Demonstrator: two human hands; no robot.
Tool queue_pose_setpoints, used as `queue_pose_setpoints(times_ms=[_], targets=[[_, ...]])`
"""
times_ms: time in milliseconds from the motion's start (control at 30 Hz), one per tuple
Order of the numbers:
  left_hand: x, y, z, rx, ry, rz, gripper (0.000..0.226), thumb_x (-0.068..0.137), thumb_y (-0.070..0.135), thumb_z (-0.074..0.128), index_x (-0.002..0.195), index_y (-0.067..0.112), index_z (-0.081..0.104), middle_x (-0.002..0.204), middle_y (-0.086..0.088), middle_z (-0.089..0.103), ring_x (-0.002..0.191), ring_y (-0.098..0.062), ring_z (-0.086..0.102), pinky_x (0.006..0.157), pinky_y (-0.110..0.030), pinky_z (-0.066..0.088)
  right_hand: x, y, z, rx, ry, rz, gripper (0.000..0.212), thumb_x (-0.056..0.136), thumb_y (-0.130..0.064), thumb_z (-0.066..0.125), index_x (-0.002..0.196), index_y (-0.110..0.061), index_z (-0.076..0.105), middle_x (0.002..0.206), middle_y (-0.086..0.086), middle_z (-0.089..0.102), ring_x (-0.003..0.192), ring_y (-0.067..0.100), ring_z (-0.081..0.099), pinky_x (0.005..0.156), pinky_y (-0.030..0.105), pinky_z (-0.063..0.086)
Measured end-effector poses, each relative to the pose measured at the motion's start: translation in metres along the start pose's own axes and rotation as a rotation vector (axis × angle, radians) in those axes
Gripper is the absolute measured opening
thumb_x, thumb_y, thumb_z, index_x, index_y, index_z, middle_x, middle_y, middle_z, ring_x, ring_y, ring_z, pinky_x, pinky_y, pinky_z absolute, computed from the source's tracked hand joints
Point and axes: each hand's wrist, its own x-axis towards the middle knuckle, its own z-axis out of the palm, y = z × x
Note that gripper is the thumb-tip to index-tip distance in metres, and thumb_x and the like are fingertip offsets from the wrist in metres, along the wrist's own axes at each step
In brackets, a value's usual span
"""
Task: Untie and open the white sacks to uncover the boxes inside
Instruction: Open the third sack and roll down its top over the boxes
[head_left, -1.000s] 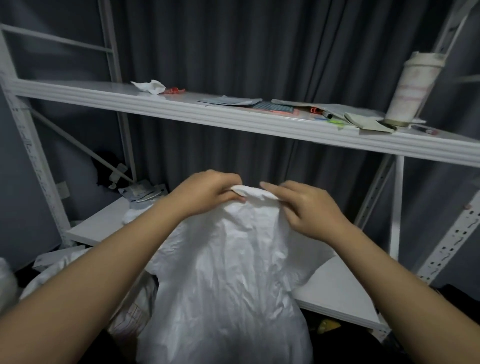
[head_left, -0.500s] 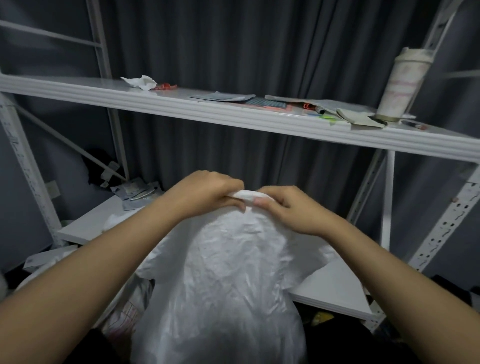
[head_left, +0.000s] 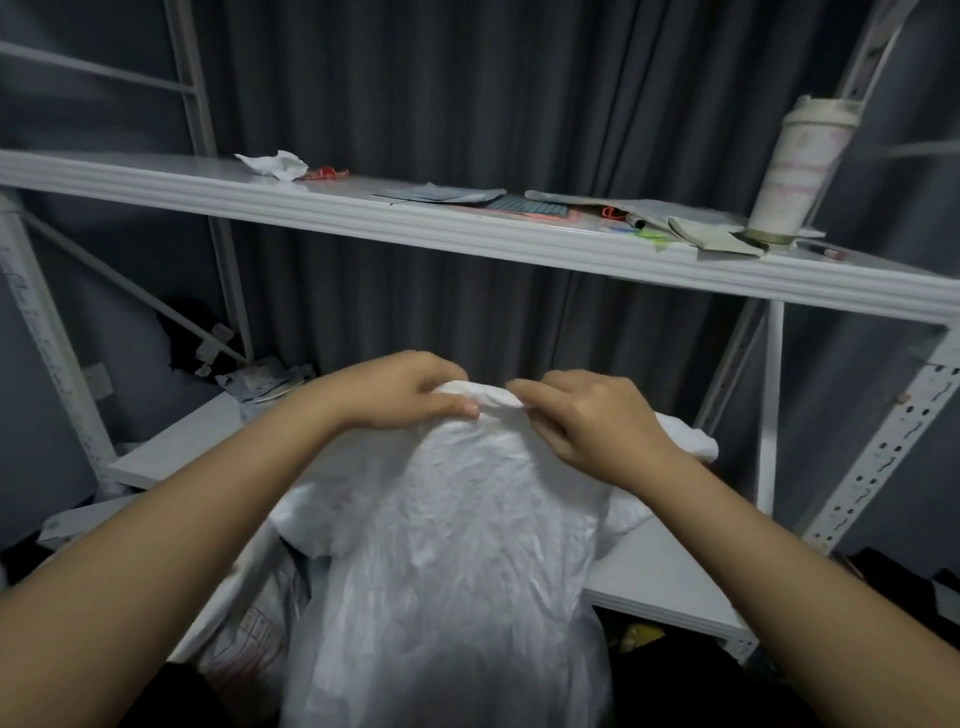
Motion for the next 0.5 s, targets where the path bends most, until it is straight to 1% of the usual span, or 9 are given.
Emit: queue_pose_setpoints(times_ms=[67, 100, 167, 200, 233, 300, 400, 433, 500], targets=[[0.0, -0.001, 0.01, 0.251, 0.138, 0.114, 0.034, 0.09, 0.052, 0.05, 0.081, 0.02, 0.057, 0.07, 0.009, 0.059, 0.067, -0.01, 0.056, 0.061, -0.035, 0.045, 0.007, -0.007, -0.008, 0.411, -0.126, 0.195, 0.036, 0.091, -0.053, 0.045, 0.113, -0.033, 0.065, 0.099, -0.01, 0.069, 0.087, 0.011, 0.063, 0.068, 0.035, 0.052], [0.0, 0.001, 0.015, 0.372, 0.19, 0.163, 0.037, 0.09, 0.056, 0.048, 0.087, 0.02, 0.057, 0.075, 0.008, 0.06, 0.071, -0.014, 0.058, 0.062, -0.036, 0.046, 0.01, -0.006, -0.009, 0.598, -0.204, 0.291, 0.037, 0.091, -0.056, 0.045, 0.11, -0.032, 0.066, 0.098, -0.008, 0.069, 0.088, 0.011, 0.063, 0.074, 0.038, 0.052], [-0.001, -0.001, 0.017, 0.392, 0.195, 0.174, 0.045, 0.081, 0.07, 0.047, 0.095, 0.028, 0.058, 0.084, 0.01, 0.063, 0.077, -0.011, 0.059, 0.064, -0.034, 0.047, 0.009, -0.001, -0.006, 0.486, -0.248, 0.229, 0.028, 0.096, -0.044, 0.048, 0.102, -0.026, 0.068, 0.087, -0.003, 0.069, 0.08, 0.017, 0.063, 0.066, 0.041, 0.051], [-0.003, -0.003, 0.015, 0.306, 0.147, 0.118, 0.046, 0.077, 0.073, 0.05, 0.095, 0.032, 0.058, 0.084, 0.012, 0.063, 0.077, -0.008, 0.058, 0.065, -0.032, 0.047, 0.005, 0.002, -0.001, 0.225, -0.189, 0.122, 0.02, 0.096, -0.034, 0.051, 0.1, -0.023, 0.067, 0.081, -0.002, 0.067, 0.073, 0.021, 0.063, 0.055, 0.037, 0.047], [-0.004, -0.007, 0.012, 0.18, 0.092, 0.051, 0.042, 0.076, 0.071, 0.054, 0.09, 0.032, 0.058, 0.081, 0.012, 0.062, 0.074, -0.006, 0.057, 0.066, -0.032, 0.046, -0.001, 0.004, 0.006, -0.004, -0.097, 0.035, 0.014, 0.09, -0.025, 0.056, 0.097, -0.02, 0.067, 0.074, 0.0, 0.064, 0.065, 0.023, 0.062, 0.046, 0.031, 0.04], [-0.003, -0.015, 0.013, -0.001, 0.047, 0.007, 0.029, 0.084, 0.056, 0.058, 0.079, 0.028, 0.058, 0.073, 0.007, 0.06, 0.067, -0.006, 0.055, 0.065, -0.034, 0.045, -0.01, 0.001, 0.011, -0.138, -0.015, 0.0, 0.014, 0.085, -0.026, 0.062, 0.097, -0.021, 0.068, 0.07, -0.001, 0.06, 0.061, 0.022, 0.059, 0.043, 0.025, 0.032], [-0.002, -0.012, 0.028, 0.059, 0.142, 0.087, 0.022, 0.094, 0.041, 0.051, 0.077, 0.027, 0.048, 0.07, 0.008, 0.053, 0.065, -0.004, 0.051, 0.062, -0.032, 0.04, -0.003, -0.01, 0.004, 0.212, -0.162, 0.164, 0.039, 0.094, -0.056, 0.042, 0.121, -0.033, 0.058, 0.1, -0.007, 0.067, 0.09, 0.016, 0.061, 0.066, 0.032, 0.048], [-0.002, -0.007, 0.034, 0.098, 0.176, 0.121, 0.021, 0.095, 0.042, 0.047, 0.079, 0.028, 0.046, 0.072, 0.01, 0.052, 0.068, -0.003, 0.05, 0.062, -0.031, 0.04, -0.001, -0.007, 0.003, 0.304, -0.214, 0.213, 0.038, 0.095, -0.056, 0.04, 0.119, -0.034, 0.058, 0.101, -0.008, 0.067, 0.092, 0.015, 0.061, 0.071, 0.034, 0.049], [-0.001, -0.006, 0.037, 0.147, 0.188, 0.145, 0.027, 0.091, 0.054, 0.045, 0.086, 0.027, 0.049, 0.08, 0.011, 0.055, 0.074, -0.003, 0.052, 0.064, -0.03, 0.042, -0.001, -0.003, 0.007, 0.254, -0.201, 0.149, 0.028, 0.098, -0.043, 0.043, 0.108, -0.029, 0.065, 0.088, -0.006, 0.068, 0.08, 0.016, 0.063, 0.062, 0.034, 0.049]])
